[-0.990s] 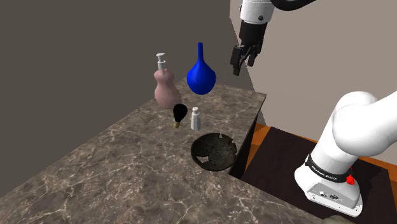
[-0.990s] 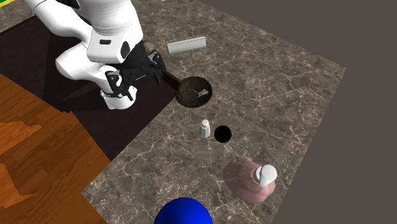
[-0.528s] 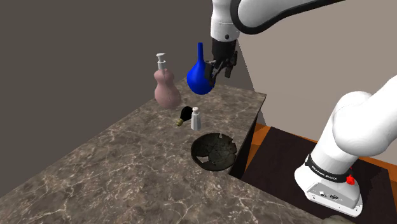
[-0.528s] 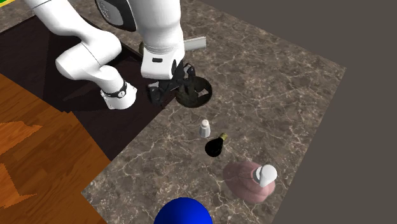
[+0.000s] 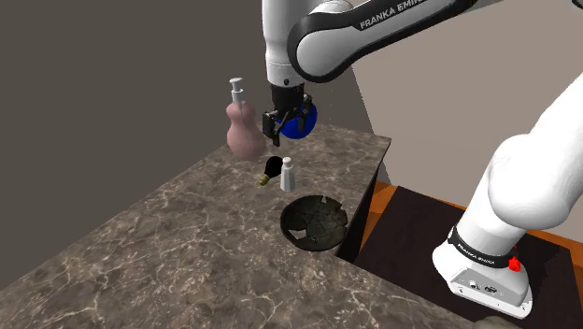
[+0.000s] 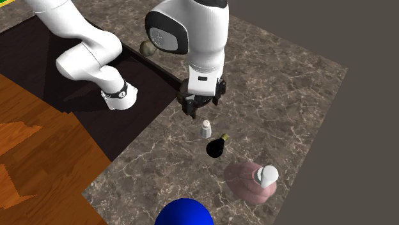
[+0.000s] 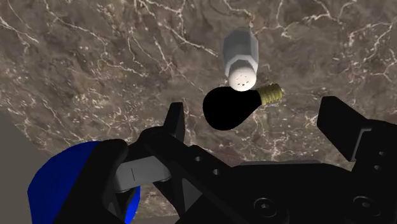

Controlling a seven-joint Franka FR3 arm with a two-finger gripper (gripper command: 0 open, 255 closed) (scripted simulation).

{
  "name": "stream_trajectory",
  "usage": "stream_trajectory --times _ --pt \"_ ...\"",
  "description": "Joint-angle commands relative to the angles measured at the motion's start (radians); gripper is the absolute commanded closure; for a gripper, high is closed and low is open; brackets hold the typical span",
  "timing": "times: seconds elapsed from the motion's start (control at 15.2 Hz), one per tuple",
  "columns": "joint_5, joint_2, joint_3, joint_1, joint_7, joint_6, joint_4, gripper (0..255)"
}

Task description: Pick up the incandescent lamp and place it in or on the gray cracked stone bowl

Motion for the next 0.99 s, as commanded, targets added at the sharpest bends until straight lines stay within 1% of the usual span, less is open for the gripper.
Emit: stream_trajectory --times 0.0,0.26,0.46,0.53,0.92 --pt "-0.032 0.086 0.023 0.002 0.049 0.019 0.056 0" --pt "-0.106 0.250 0.051 0.019 0.137 0.034 0.179 0" --pt "-0.164 0.377 0.057 0.045 0.197 0.030 0.287 0" --pt "-0.172 0.396 0.057 0.051 0.205 0.028 0.304 0" --pt "-0.194 0.429 0.047 0.050 0.218 0.096 0.266 0"
